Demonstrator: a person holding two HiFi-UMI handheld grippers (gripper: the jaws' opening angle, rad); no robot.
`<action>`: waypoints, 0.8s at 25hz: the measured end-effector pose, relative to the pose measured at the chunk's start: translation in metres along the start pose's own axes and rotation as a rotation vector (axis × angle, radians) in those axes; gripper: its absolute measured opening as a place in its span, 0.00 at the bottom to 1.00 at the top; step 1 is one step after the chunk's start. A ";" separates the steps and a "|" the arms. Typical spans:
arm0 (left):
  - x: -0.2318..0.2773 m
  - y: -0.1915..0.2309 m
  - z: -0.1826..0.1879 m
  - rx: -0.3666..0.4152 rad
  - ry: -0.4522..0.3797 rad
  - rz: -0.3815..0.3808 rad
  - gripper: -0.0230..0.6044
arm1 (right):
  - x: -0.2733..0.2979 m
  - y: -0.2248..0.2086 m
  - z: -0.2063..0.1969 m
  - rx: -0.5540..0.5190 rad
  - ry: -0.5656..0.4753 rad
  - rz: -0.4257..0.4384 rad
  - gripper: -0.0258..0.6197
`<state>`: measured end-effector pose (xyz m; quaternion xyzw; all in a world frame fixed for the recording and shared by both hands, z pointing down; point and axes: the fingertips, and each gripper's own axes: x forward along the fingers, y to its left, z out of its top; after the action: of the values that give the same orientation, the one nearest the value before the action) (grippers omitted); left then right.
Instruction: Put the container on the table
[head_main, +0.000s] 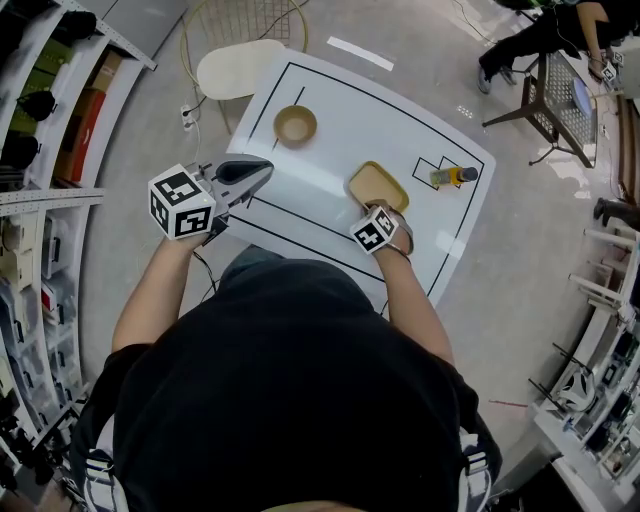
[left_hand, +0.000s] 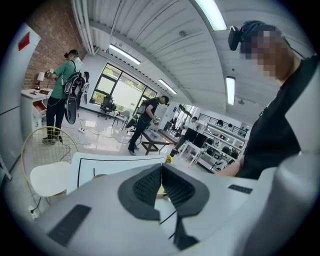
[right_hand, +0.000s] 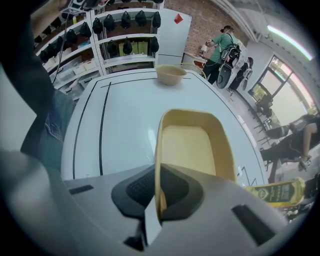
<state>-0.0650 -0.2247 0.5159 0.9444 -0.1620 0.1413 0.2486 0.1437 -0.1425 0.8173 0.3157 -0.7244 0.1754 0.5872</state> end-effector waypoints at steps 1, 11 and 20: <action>0.000 0.000 -0.001 -0.001 0.001 -0.001 0.05 | 0.000 0.000 0.000 -0.001 0.000 0.000 0.05; -0.002 0.000 -0.006 -0.002 0.004 0.000 0.05 | 0.004 0.005 -0.002 -0.004 0.005 0.005 0.05; -0.006 -0.002 -0.009 -0.011 0.000 -0.003 0.05 | 0.006 0.007 -0.006 -0.004 0.010 0.000 0.05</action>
<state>-0.0711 -0.2170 0.5203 0.9433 -0.1611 0.1402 0.2541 0.1421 -0.1352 0.8257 0.3137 -0.7217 0.1757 0.5915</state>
